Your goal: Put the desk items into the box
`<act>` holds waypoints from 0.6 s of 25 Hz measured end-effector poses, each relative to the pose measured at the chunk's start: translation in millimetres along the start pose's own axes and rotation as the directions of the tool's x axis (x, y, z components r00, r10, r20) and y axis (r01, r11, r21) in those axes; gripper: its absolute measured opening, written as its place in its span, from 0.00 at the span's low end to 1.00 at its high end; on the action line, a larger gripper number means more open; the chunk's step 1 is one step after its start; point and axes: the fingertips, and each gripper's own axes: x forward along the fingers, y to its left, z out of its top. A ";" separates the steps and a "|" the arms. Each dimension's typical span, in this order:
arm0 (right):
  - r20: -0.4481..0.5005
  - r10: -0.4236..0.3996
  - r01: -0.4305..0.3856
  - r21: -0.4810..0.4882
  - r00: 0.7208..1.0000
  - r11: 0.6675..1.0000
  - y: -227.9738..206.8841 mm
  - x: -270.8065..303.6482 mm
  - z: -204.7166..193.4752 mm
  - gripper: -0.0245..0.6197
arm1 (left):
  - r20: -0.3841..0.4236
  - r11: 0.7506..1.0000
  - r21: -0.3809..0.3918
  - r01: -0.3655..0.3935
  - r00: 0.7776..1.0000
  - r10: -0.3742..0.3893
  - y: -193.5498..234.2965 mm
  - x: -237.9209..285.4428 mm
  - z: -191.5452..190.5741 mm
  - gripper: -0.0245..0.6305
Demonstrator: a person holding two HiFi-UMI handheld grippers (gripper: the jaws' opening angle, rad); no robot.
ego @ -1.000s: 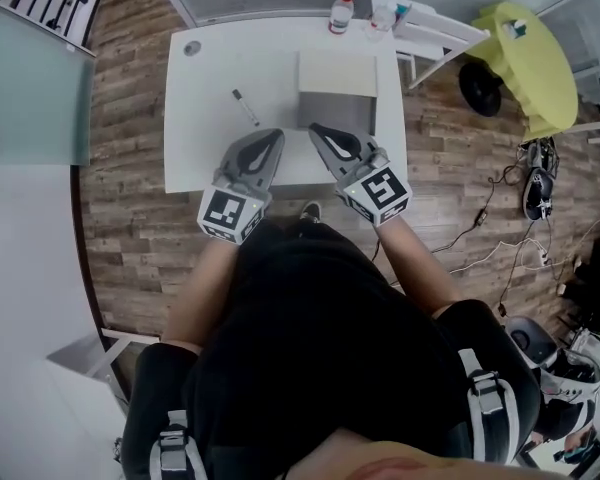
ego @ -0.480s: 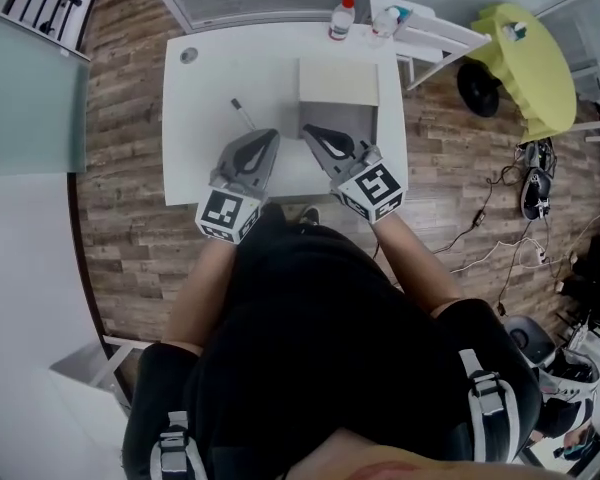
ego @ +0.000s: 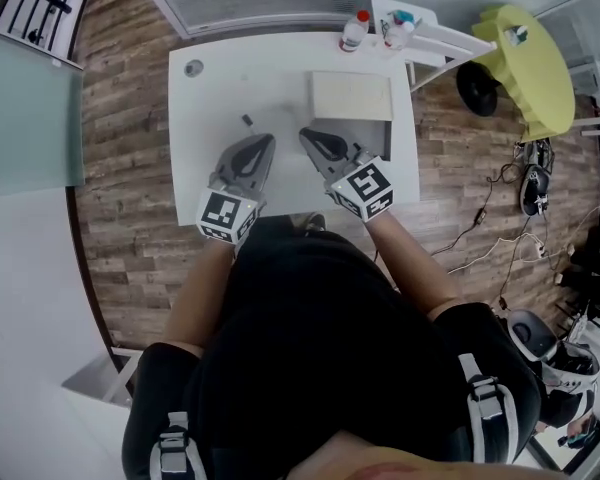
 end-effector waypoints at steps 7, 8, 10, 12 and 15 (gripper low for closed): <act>-0.035 -0.018 0.018 0.012 0.999 1.000 -4.4 54.6 -12.9 0.06 | 0.007 1.000 0.025 -0.004 1.000 0.004 45.8 1.5 -20.5 0.06; -0.044 -0.021 0.022 0.015 0.999 1.000 -4.5 62.5 -16.1 0.06 | 0.011 0.999 0.031 -0.008 1.000 0.007 52.0 1.3 -22.3 0.06; -0.071 -0.024 0.026 0.019 0.997 0.999 -3.9 79.2 -25.0 0.06 | 0.013 0.999 0.029 -0.012 1.000 0.011 64.8 0.9 -28.3 0.06; -0.104 -0.025 0.028 0.024 0.994 0.999 -3.9 95.9 -36.5 0.06 | 0.008 1.000 0.021 -0.014 1.000 0.014 77.8 1.4 -37.7 0.06; -0.152 -0.039 0.046 0.044 0.988 0.998 -7.8 115.9 -57.9 0.06 | 0.007 1.000 0.016 -0.025 1.000 0.025 95.6 2.5 -51.1 0.06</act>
